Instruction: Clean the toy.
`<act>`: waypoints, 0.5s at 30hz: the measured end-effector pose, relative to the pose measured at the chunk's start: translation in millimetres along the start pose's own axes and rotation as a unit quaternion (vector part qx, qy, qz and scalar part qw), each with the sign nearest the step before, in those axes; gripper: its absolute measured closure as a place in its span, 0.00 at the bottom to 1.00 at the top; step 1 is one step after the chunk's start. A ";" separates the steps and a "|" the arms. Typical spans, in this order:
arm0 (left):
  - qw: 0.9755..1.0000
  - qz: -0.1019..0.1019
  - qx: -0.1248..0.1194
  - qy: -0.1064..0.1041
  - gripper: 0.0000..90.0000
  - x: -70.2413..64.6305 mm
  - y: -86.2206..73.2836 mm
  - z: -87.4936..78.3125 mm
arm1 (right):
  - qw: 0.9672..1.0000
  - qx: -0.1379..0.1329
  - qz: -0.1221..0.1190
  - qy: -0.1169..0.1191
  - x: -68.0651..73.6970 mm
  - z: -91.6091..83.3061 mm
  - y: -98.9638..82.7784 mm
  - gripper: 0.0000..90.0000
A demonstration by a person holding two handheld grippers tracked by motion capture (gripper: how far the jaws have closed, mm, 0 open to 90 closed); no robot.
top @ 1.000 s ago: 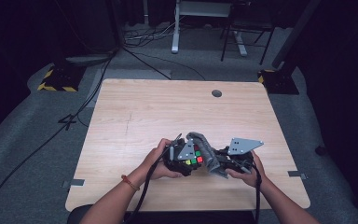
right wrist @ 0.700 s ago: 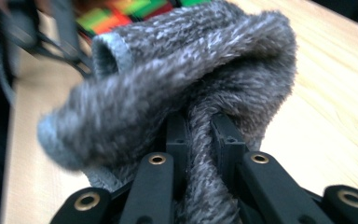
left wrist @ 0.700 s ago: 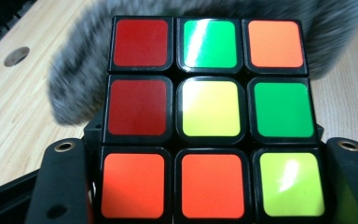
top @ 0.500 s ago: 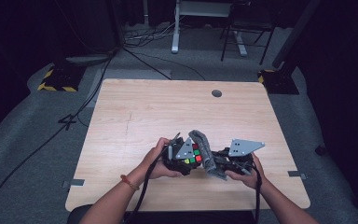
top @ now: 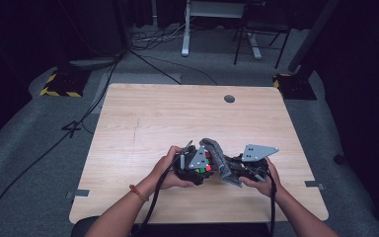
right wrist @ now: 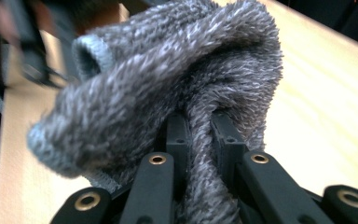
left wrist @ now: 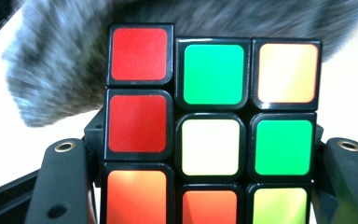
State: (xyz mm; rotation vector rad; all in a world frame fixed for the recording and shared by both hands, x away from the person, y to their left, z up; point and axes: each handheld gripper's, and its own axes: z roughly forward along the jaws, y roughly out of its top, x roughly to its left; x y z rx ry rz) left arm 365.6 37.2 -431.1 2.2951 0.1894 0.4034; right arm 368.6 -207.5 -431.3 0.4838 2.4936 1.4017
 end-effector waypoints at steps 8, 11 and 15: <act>0.999 0.027 0.017 -0.014 0.37 -6.7 2.0 4.5 | 0.999 -0.035 -0.013 0.021 6.7 -3.2 10.6 0.89; 0.999 0.028 0.020 -0.019 0.37 -7.1 1.9 5.4 | 0.998 -0.045 -0.014 0.032 8.2 -3.1 12.2 0.89; 0.999 0.037 0.030 -0.017 0.37 -9.4 3.9 8.9 | 0.997 -0.059 -0.020 0.053 11.3 -2.4 16.9 0.89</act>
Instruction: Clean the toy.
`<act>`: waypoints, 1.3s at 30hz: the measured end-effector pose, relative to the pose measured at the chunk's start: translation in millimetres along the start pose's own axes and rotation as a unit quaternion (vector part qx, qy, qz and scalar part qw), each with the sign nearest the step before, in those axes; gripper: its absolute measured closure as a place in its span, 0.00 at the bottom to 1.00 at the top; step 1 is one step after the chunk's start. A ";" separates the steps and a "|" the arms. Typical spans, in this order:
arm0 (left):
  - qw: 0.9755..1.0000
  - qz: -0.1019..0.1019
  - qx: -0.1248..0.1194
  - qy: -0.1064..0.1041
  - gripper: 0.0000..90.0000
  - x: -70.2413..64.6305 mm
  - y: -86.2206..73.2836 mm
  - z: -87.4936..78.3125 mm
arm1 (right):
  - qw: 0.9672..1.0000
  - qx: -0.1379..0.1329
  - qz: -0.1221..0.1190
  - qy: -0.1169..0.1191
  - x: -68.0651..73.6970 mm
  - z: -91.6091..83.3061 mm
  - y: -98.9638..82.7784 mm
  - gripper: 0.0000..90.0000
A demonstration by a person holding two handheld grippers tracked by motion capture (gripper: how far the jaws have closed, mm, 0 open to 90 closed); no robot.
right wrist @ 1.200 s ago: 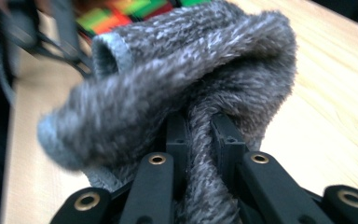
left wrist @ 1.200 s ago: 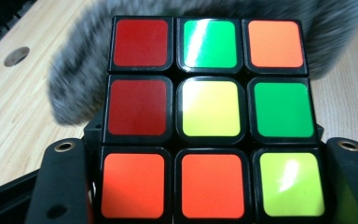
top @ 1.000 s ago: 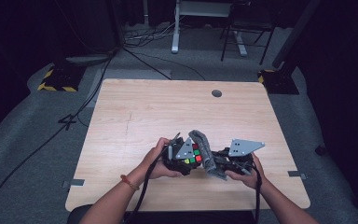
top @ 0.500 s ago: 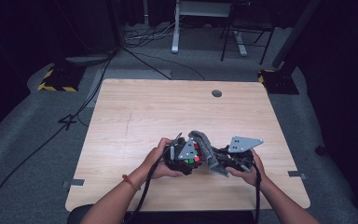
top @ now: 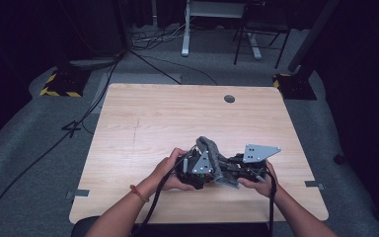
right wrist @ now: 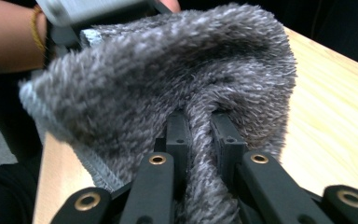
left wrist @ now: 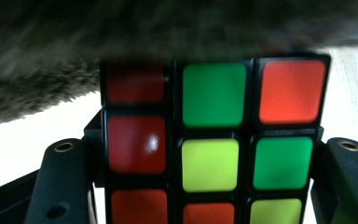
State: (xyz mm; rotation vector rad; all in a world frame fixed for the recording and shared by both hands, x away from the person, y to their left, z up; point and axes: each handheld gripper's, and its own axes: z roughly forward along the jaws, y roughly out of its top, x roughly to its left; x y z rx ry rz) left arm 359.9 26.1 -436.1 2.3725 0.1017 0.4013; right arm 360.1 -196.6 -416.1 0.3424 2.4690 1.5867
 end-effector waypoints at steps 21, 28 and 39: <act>0.998 -0.031 -0.051 0.005 0.37 8.4 -4.1 -14.7 | 0.997 0.062 0.026 -0.048 -16.0 0.0 -22.1 0.89; 0.997 -0.032 -0.076 -0.001 0.37 6.9 -3.6 -17.7 | 0.998 0.027 0.049 -0.008 -13.0 2.6 -20.7 0.89; 0.998 -0.022 -0.051 0.006 0.37 4.4 -2.7 -13.4 | 1.000 -0.002 0.028 0.001 -5.8 1.7 -12.4 0.89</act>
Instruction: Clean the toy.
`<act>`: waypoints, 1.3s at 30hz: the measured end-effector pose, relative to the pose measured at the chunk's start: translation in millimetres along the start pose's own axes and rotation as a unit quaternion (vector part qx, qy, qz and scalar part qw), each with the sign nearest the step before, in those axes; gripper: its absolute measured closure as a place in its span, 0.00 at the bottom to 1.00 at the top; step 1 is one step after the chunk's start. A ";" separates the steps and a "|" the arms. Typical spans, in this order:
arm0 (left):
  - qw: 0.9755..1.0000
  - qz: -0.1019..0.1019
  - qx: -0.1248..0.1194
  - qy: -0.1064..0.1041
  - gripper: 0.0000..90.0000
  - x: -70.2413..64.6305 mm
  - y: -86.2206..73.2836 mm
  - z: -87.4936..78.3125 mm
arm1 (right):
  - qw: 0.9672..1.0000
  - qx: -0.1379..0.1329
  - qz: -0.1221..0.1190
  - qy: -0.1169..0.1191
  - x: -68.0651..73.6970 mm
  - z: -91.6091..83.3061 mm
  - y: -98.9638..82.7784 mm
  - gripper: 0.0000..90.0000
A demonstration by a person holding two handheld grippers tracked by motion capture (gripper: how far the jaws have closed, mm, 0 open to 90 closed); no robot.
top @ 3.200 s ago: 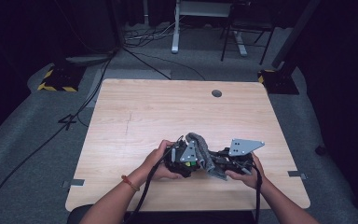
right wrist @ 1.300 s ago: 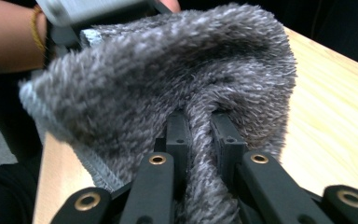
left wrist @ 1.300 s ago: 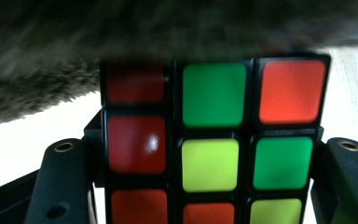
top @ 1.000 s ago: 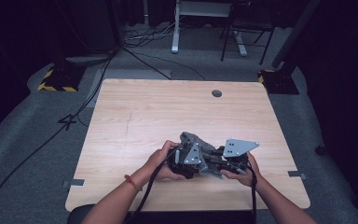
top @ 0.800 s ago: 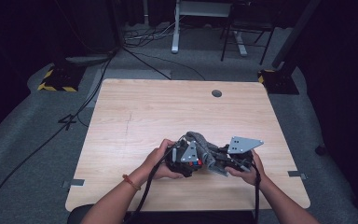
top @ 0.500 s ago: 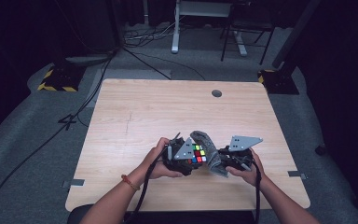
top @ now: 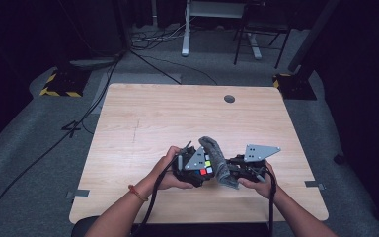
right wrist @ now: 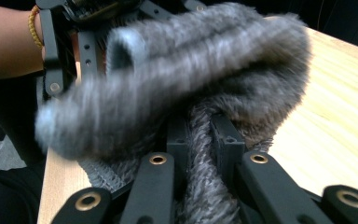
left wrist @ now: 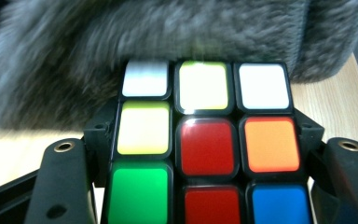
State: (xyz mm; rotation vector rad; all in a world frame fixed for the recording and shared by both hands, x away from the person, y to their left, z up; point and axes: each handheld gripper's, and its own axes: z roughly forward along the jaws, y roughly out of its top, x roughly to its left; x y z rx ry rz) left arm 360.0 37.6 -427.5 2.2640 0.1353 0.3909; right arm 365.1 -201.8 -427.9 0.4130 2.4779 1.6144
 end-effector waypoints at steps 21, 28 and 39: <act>1.000 -0.003 -0.004 -0.006 0.37 0.0 2.3 0.3 | 0.999 0.014 -0.017 -0.030 3.8 -2.7 4.9 0.89; 1.000 0.001 -0.005 -0.020 0.37 -0.8 3.3 -0.6 | 1.000 -0.001 -0.020 -0.004 1.8 -2.9 6.2 0.89; 1.000 -0.003 0.001 -0.007 0.37 2.7 3.1 -1.4 | 0.997 0.037 -0.053 -0.043 10.5 -0.1 7.5 0.89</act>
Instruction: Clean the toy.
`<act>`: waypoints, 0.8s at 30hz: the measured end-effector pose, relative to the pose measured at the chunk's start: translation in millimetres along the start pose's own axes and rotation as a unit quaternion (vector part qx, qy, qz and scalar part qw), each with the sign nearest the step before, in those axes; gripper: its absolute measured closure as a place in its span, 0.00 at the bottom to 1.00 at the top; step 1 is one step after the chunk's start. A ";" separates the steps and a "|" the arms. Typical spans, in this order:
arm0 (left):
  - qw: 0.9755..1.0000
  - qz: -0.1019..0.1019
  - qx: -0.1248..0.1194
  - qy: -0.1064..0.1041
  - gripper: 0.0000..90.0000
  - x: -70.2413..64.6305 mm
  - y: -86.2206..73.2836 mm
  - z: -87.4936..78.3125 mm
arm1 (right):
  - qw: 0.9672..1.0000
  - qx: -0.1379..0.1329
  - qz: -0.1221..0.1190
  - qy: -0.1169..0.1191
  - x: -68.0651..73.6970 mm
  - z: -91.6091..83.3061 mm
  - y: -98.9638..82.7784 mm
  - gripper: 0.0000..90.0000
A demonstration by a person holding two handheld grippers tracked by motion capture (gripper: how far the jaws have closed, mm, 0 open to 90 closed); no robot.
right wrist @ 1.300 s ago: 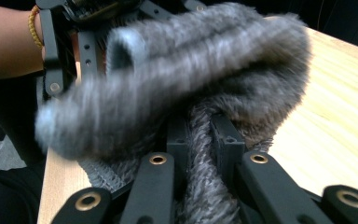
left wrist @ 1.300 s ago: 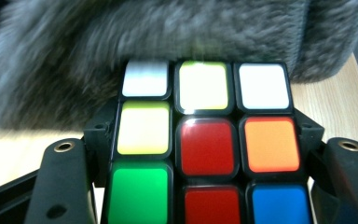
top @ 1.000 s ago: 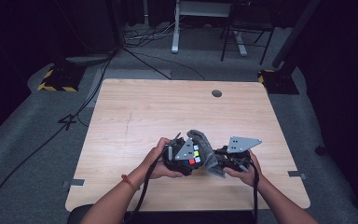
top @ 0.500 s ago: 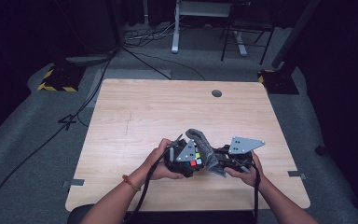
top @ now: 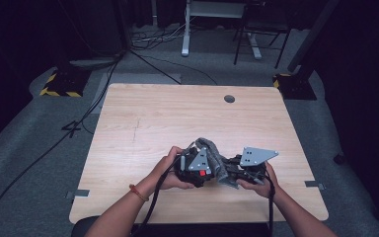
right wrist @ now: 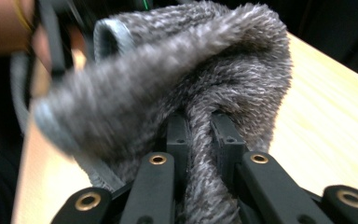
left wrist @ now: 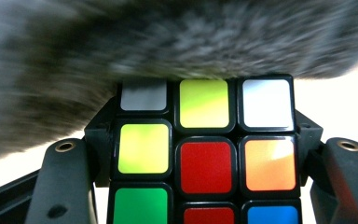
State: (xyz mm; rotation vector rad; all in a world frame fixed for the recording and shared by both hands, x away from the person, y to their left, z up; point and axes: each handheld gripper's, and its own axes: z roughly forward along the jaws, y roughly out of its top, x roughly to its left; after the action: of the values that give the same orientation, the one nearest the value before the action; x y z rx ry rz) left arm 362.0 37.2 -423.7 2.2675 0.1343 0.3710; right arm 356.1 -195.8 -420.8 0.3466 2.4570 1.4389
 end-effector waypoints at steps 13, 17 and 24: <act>1.000 -0.020 -0.021 0.000 0.37 6.1 -1.3 -11.4 | 0.999 0.033 0.013 0.007 -3.9 4.9 -11.8 0.89; 1.000 -0.002 0.007 -0.008 0.37 -3.1 0.2 2.3 | 1.000 -0.012 0.012 0.008 1.0 -1.9 -1.7 0.89; 1.000 -0.009 -0.010 -0.005 0.37 -1.5 2.5 -3.0 | 1.000 0.011 0.004 -0.021 1.0 -0.4 -0.9 0.89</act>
State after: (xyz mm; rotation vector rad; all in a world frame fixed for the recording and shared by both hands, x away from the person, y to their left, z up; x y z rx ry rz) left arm 359.6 37.3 -420.2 2.2468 0.1453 0.3512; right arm 355.0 -196.2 -421.6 0.3872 2.4420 1.3936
